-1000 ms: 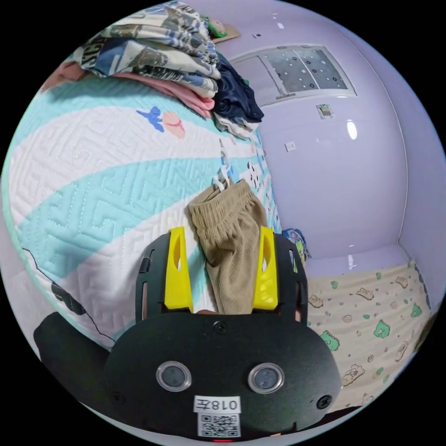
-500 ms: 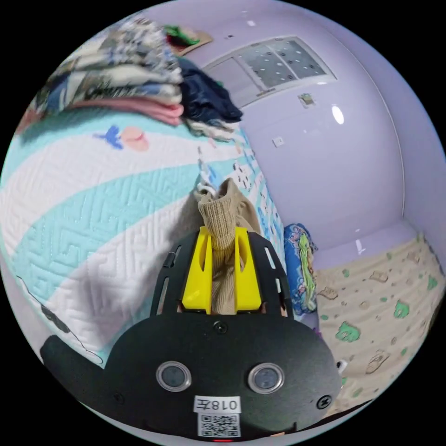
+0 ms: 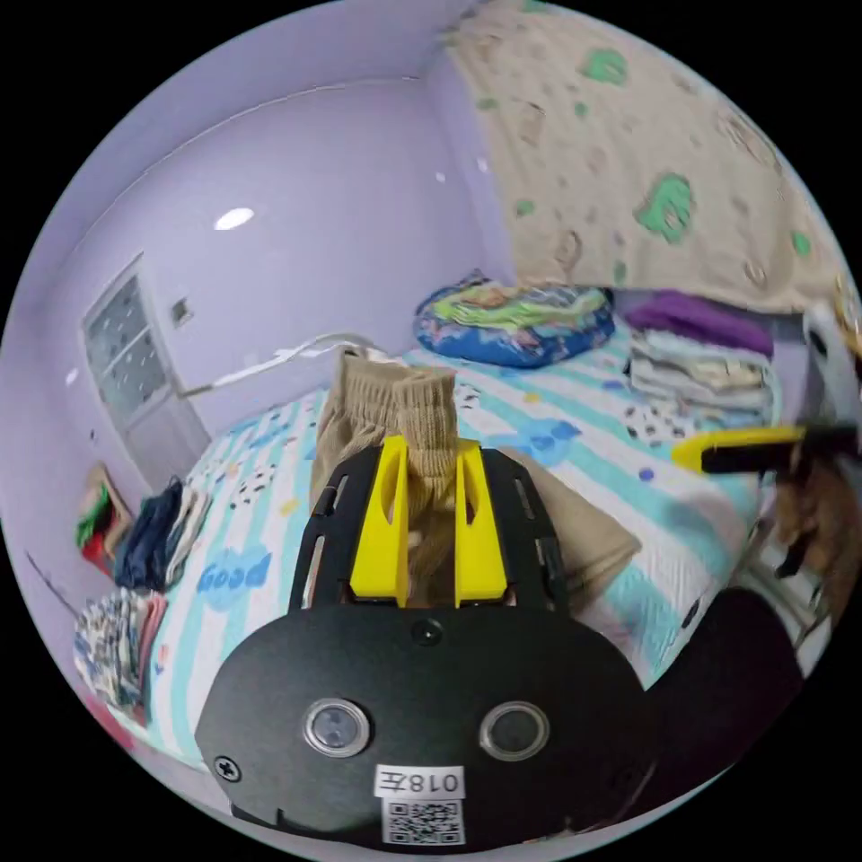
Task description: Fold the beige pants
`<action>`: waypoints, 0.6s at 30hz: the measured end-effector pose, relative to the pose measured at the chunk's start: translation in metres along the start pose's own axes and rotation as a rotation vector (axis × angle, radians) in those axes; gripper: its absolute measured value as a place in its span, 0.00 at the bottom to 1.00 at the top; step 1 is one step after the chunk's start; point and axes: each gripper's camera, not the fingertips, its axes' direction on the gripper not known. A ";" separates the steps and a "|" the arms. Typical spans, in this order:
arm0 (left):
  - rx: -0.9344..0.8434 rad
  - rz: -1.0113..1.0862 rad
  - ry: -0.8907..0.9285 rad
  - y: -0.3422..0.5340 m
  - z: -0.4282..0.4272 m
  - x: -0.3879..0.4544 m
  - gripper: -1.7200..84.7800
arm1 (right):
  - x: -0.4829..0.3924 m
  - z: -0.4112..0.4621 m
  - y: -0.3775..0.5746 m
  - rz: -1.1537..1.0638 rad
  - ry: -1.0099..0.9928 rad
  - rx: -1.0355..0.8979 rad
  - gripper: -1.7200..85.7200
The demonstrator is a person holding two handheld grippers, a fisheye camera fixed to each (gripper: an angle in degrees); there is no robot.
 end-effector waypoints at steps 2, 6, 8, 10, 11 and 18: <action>-0.133 0.117 0.077 0.006 0.044 0.050 0.13 | 0.011 -0.004 0.003 0.017 0.007 0.000 0.10; -0.116 0.085 0.165 0.006 0.045 0.037 0.15 | 0.025 0.000 0.000 0.017 -0.002 -0.001 0.10; -0.057 -0.002 0.267 -0.007 0.027 -0.008 0.15 | 0.026 0.011 -0.008 -0.003 -0.036 -0.011 0.11; 0.021 -0.118 0.311 -0.008 0.005 -0.056 0.15 | 0.022 0.027 -0.020 -0.033 -0.084 -0.023 0.11; 0.057 -0.190 0.321 -0.005 -0.005 -0.089 0.15 | 0.017 0.039 -0.029 -0.059 -0.113 -0.032 0.12; -0.104 -0.436 0.428 0.042 0.048 -0.220 0.11 | -0.013 0.129 -0.073 -0.170 -0.231 -0.157 0.12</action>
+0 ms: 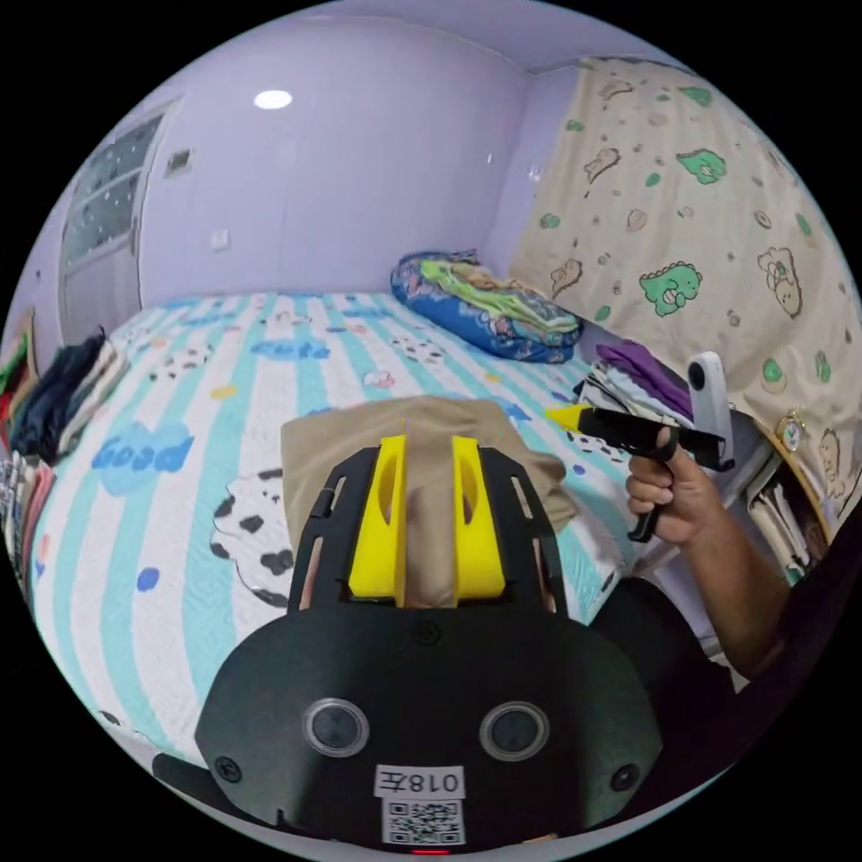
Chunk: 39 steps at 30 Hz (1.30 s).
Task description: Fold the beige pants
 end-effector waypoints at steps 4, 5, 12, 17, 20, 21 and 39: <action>-0.228 -0.095 0.121 0.015 0.046 -0.045 0.11 | 0.020 0.031 0.018 -0.020 0.242 -0.175 0.10; -0.262 -0.095 0.121 0.019 0.052 -0.050 0.11 | 0.029 0.030 0.028 -0.017 0.245 -0.184 0.10; -0.069 -0.112 0.226 -0.020 -0.002 -0.110 0.12 | 0.070 -0.018 -0.007 0.034 0.130 -0.021 0.13; 0.057 -0.294 0.068 -0.069 -0.033 -0.237 0.16 | 0.146 -0.018 -0.058 0.101 0.087 -0.041 0.20; -0.076 -0.446 0.185 -0.081 0.010 -0.313 0.21 | 0.205 0.009 -0.073 0.201 -0.018 -0.147 0.23; -0.100 -0.474 0.212 -0.081 0.019 -0.325 0.21 | 0.225 0.017 -0.073 0.245 -0.080 -0.170 0.23; -0.273 -0.320 0.346 -0.137 0.021 -0.378 0.08 | 0.269 0.005 -0.061 0.125 -0.318 -0.228 0.11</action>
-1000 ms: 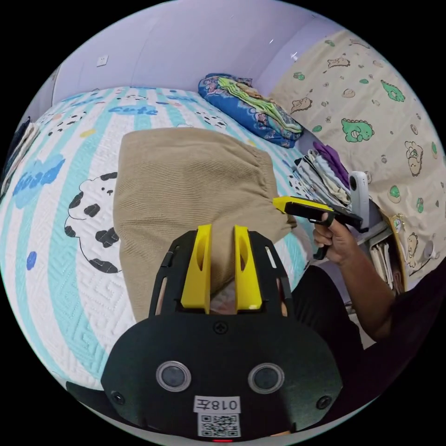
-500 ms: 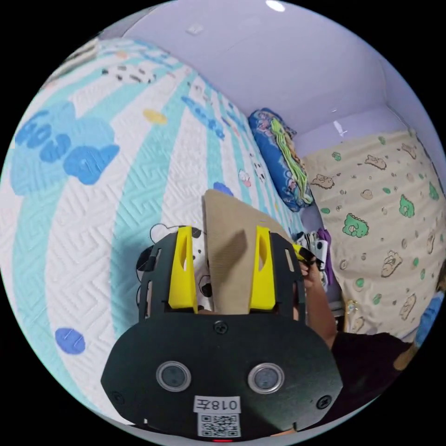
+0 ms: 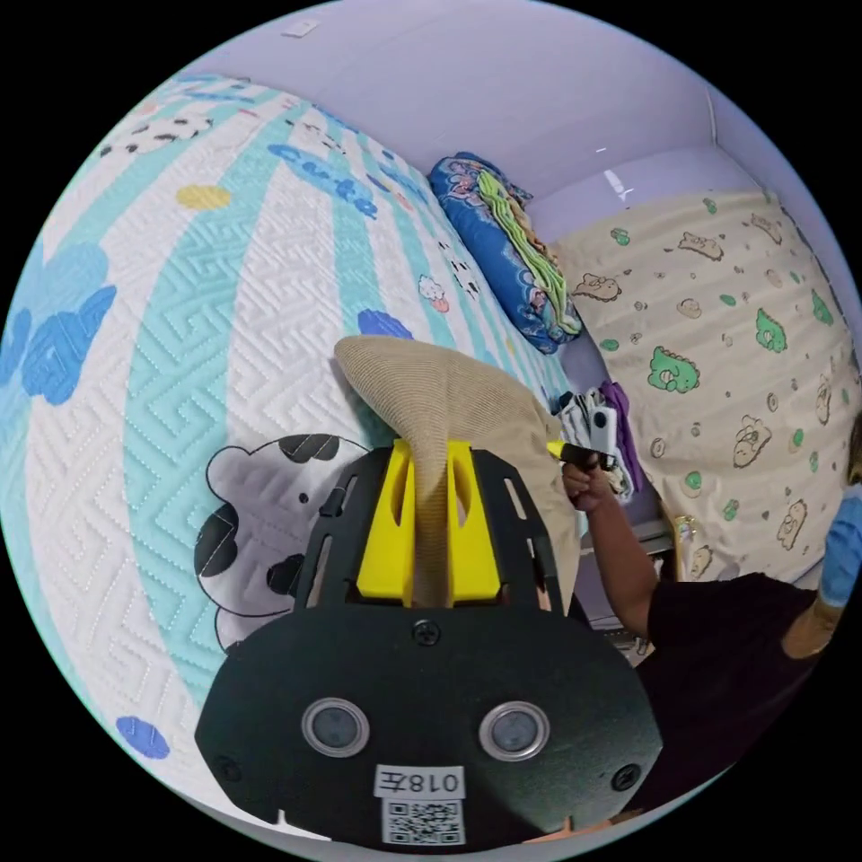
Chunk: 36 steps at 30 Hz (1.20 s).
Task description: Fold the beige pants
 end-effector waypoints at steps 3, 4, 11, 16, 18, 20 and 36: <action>0.017 0.101 -0.077 -0.018 -0.028 0.031 0.07 | -0.021 -0.018 0.012 -0.052 0.071 0.093 0.10; 0.008 0.167 -0.104 -0.037 -0.037 0.046 0.07 | -0.024 -0.022 0.014 -0.057 0.079 0.117 0.10; -0.035 0.683 -0.315 -0.287 -0.034 0.181 0.07 | -0.022 -0.065 -0.004 0.002 0.158 0.556 0.09; 0.029 0.669 -0.487 -0.452 0.010 0.272 0.17 | 0.024 -0.081 -0.058 0.219 0.205 0.930 0.09; 0.083 0.502 -0.478 -0.473 0.007 0.260 0.22 | 0.071 -0.075 -0.091 0.380 0.302 0.999 0.09; 0.182 0.398 -0.429 -0.453 -0.011 0.223 0.23 | 0.118 -0.068 -0.108 0.570 0.330 0.953 0.10; 0.283 0.433 0.305 -0.211 -0.180 0.139 0.18 | -0.084 -0.128 0.043 -0.036 0.433 0.859 0.15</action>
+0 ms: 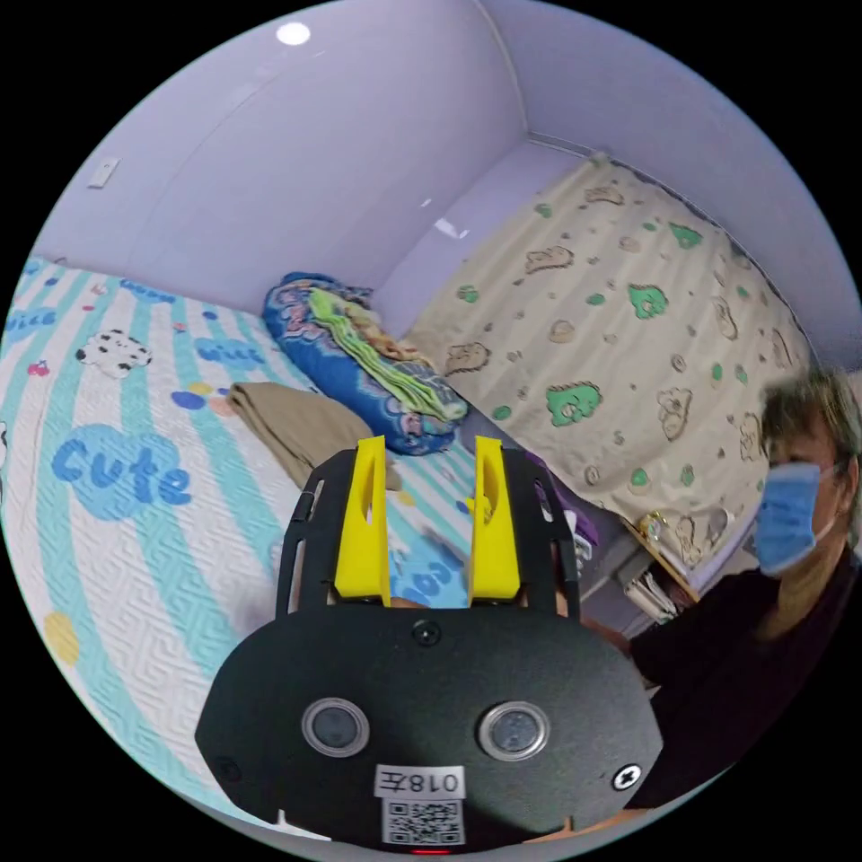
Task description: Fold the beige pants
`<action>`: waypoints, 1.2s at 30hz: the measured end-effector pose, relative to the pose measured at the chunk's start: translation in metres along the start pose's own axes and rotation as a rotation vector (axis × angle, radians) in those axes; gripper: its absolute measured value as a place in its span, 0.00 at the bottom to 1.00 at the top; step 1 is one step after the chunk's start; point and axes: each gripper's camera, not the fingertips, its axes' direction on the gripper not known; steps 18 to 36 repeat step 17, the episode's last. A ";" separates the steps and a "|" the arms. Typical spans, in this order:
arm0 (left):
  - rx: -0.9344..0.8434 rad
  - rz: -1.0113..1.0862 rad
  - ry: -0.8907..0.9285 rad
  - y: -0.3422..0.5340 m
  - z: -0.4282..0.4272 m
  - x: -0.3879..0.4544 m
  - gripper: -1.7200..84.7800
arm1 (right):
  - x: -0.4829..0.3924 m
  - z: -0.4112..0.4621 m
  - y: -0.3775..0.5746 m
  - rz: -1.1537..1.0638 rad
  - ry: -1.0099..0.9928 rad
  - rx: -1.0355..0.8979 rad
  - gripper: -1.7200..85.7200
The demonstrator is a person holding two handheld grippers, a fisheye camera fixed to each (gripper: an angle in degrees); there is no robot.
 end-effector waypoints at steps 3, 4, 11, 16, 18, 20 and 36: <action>-0.014 -0.009 0.153 0.028 0.010 0.053 0.17 | -0.038 -0.076 0.005 -0.153 0.114 0.033 0.15; -0.007 -0.031 0.243 0.037 0.018 0.070 0.17 | -0.044 -0.089 0.004 -0.185 0.148 0.029 0.15; -0.125 -0.105 0.345 0.037 0.103 0.159 0.18 | -0.041 -0.175 -0.074 -0.425 0.672 -0.038 0.15; -0.222 -0.125 0.302 0.011 0.163 0.203 0.18 | 0.016 -0.137 -0.137 -0.426 0.779 -0.331 0.17; -0.238 -0.126 0.298 0.002 0.178 0.213 0.18 | 0.029 -0.134 -0.148 -0.397 0.788 -0.355 0.17; -0.238 -0.126 0.298 0.002 0.178 0.213 0.18 | 0.029 -0.134 -0.148 -0.397 0.788 -0.355 0.17; -0.238 -0.126 0.298 0.002 0.178 0.213 0.18 | 0.029 -0.134 -0.148 -0.397 0.788 -0.355 0.17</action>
